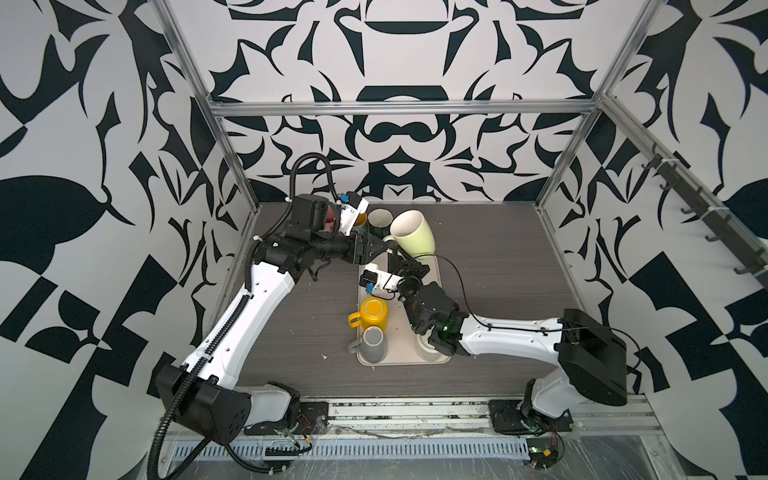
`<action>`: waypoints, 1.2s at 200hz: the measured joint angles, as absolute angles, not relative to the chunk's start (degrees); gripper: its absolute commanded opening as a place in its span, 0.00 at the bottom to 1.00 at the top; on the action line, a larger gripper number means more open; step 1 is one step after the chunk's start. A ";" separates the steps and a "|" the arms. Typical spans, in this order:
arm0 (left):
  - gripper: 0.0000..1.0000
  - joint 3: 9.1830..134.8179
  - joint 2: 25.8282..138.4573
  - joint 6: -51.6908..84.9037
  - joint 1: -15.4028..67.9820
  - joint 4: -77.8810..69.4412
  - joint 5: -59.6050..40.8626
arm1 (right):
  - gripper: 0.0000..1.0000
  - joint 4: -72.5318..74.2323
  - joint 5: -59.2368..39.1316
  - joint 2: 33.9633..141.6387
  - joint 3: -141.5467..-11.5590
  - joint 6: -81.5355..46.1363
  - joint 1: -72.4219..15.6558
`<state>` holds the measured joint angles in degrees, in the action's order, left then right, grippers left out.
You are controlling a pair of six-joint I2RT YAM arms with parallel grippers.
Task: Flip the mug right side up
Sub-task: 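Grasp the light green mug's handle with the left gripper while the right gripper holds it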
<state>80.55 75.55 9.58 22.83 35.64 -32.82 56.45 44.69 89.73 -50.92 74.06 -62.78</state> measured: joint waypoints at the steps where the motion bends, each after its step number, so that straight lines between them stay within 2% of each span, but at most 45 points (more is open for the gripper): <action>1: 0.65 80.55 75.55 9.58 22.83 35.64 -32.88 | 0.00 56.45 44.66 89.73 -50.92 74.11 -62.78; 67: 0.58 80.55 77.45 11.09 22.83 34.17 -36.45 | 0.00 56.82 44.64 89.73 -50.92 74.83 -62.89; 128: 0.46 80.55 78.37 12.86 22.87 32.73 -39.29 | 0.00 56.88 44.64 89.82 -50.94 74.56 -63.09; 240: 0.37 80.47 80.36 13.78 24.03 31.86 -41.19 | 0.00 56.90 44.71 91.72 -51.90 73.38 -63.11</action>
<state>80.47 80.36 13.78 24.03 31.86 -41.19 56.90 44.71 91.72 -51.90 73.38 -63.11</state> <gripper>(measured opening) 0.378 0.048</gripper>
